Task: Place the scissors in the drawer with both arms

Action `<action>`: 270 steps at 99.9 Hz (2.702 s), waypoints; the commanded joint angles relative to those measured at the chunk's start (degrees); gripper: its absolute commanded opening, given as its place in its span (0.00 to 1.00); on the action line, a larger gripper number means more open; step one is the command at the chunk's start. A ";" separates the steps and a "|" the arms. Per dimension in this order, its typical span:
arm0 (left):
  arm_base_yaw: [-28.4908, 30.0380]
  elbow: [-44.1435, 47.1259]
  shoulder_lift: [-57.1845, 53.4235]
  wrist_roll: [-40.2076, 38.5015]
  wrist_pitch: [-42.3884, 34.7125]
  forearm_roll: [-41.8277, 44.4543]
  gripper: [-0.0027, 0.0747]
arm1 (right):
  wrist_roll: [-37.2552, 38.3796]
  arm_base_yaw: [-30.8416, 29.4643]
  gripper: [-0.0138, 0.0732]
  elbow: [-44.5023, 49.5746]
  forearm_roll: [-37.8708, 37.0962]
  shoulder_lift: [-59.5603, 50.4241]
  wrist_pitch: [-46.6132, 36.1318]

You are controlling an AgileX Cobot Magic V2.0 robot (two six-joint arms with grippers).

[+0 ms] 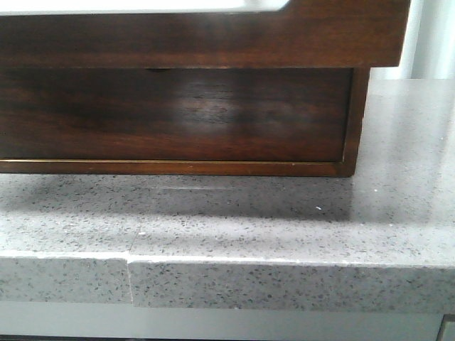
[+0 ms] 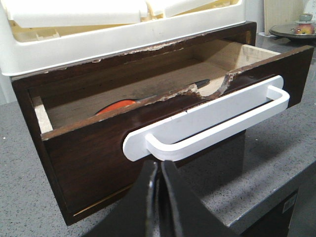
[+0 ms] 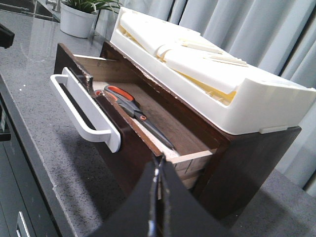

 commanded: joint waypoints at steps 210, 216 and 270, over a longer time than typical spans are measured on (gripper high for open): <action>5.01 31.79 -13.50 -41.51 -21.69 37.83 0.01 | 0.19 -0.40 0.11 -1.24 -0.54 0.80 -4.69; 5.01 31.79 -13.50 -41.51 -21.69 37.83 0.01 | 0.19 -0.40 0.11 -1.24 -0.54 0.80 -4.69; 5.01 31.79 -13.50 -41.51 -21.69 37.83 0.01 | 1.09 -33.79 0.11 29.20 7.09 0.36 -52.21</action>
